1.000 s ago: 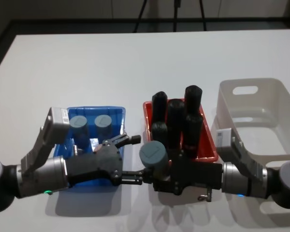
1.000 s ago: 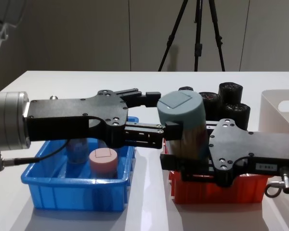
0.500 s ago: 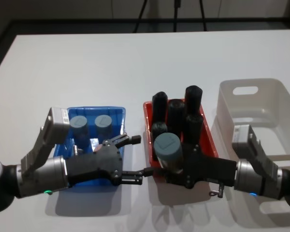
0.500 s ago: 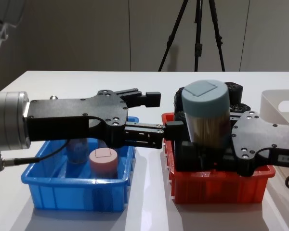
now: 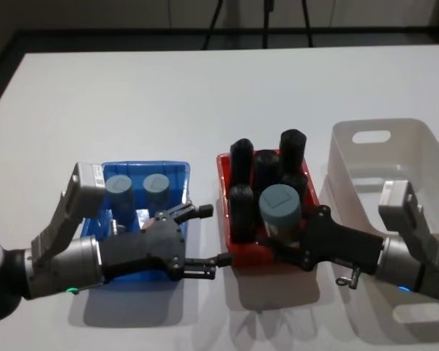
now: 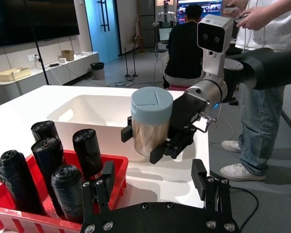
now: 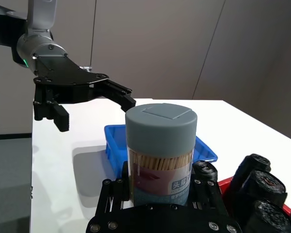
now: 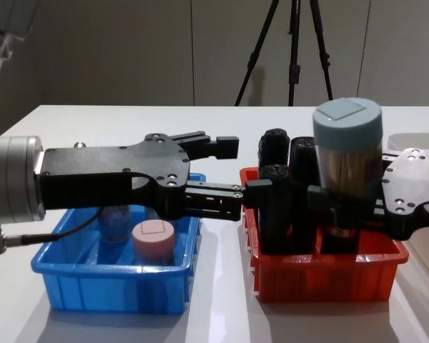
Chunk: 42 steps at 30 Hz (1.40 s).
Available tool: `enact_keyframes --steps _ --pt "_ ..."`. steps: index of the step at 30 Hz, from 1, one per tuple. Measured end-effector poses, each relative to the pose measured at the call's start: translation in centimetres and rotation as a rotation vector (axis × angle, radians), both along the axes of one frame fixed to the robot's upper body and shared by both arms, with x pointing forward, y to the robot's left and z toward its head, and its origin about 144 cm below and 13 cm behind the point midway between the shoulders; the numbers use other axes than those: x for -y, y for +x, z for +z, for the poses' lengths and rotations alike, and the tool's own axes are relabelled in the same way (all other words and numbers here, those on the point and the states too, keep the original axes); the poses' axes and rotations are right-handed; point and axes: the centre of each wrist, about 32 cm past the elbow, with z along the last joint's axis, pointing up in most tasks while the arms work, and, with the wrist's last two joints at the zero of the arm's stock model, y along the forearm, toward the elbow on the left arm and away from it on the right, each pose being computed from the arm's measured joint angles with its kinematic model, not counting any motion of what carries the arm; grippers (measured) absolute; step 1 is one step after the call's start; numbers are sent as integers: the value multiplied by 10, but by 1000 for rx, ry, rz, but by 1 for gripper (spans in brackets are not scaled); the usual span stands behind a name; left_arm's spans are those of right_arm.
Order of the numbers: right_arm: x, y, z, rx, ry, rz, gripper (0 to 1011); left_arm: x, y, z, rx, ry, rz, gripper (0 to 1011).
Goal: Pick the cotton swabs from the blue box and place them into the white box.
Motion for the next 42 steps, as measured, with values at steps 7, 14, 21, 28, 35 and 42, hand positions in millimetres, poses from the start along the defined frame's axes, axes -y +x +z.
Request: enact_keyframes --steps 7,14,21,28,35,42 --pt "8 -3 2 8 7 -51 617 0 0 0 0 0 0 1001" --pt "15 -6 3 13 12 -94 617 0 0 0 0 0 0 1001" --pt "20 -12 3 17 13 -144 617 0 0 0 0 0 0 1001" --pt "26 -17 5 22 9 -197 617 0 0 0 0 0 0 1001" --pt "33 -21 6 29 3 -249 617 0 0 0 0 0 0 1001" --pt "41 -25 7 36 0 -301 617 0 0 0 0 0 0 1001"
